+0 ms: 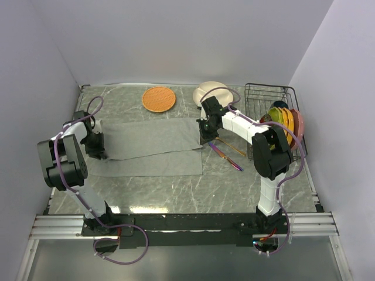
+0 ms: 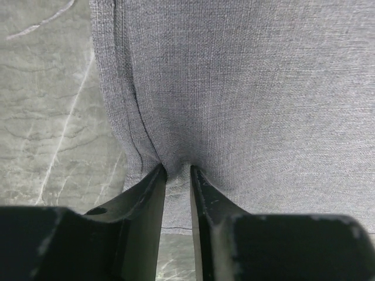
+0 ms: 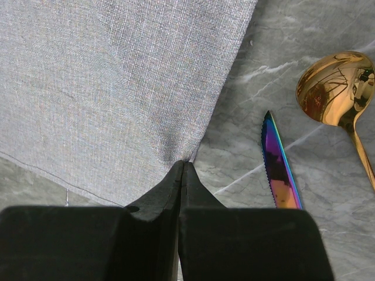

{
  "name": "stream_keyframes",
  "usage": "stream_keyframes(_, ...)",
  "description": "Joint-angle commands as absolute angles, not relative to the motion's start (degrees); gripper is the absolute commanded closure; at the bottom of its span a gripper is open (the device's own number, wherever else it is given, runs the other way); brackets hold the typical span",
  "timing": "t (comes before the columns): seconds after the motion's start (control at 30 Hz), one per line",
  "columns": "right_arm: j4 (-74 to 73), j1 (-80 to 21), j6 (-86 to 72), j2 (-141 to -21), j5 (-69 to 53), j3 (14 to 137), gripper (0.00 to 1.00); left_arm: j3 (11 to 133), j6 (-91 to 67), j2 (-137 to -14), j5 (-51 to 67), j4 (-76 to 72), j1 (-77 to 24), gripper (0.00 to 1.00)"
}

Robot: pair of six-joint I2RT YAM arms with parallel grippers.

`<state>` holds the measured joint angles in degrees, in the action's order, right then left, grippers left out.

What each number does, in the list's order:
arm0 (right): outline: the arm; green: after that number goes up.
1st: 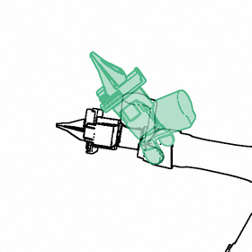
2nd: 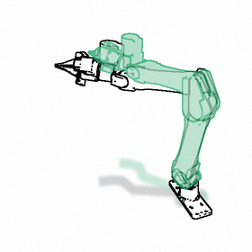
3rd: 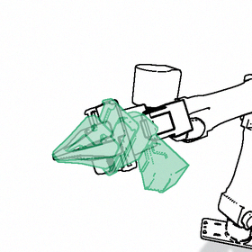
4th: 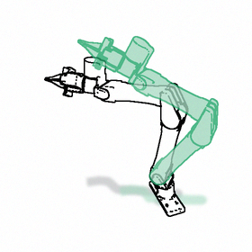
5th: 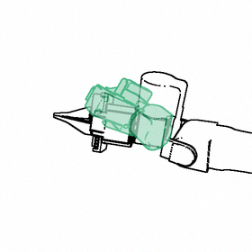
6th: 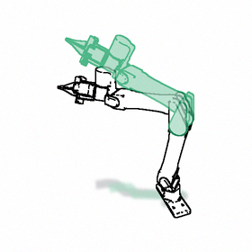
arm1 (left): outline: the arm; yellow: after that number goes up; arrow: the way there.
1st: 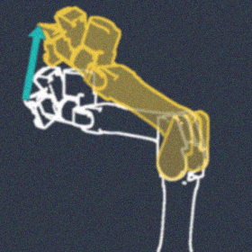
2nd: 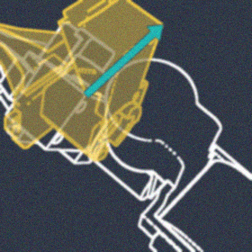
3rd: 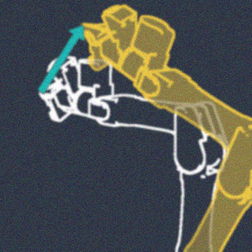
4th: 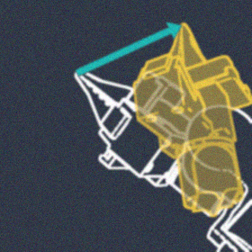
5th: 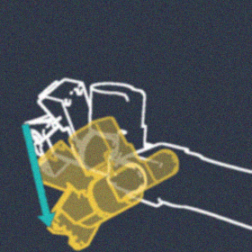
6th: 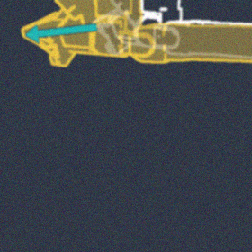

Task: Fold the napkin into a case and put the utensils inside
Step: Smooth out the rectangle-folded napkin at the center of the board.

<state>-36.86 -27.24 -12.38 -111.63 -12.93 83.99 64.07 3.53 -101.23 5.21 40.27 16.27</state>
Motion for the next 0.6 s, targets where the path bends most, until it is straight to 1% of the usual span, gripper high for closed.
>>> stream_keyframes(0.0,-36.83,-27.69,-12.92,-110.04,-12.3,84.9,1.0,64.25,2.37,-97.65,5.63,39.64,16.0,0.7)
stream_keyframes(0.37,-37.0,-27.69,-12.92,-110.57,-12.22,85.69,1.0,64.51,2.02,-97.91,6.94,39.99,16.0,0.76)
stream_keyframes(0.57,-37.0,-27.69,-12.92,-110.65,-12.04,85.69,1.0,64.25,2.02,-99.31,6.77,39.9,15.91,0.75)
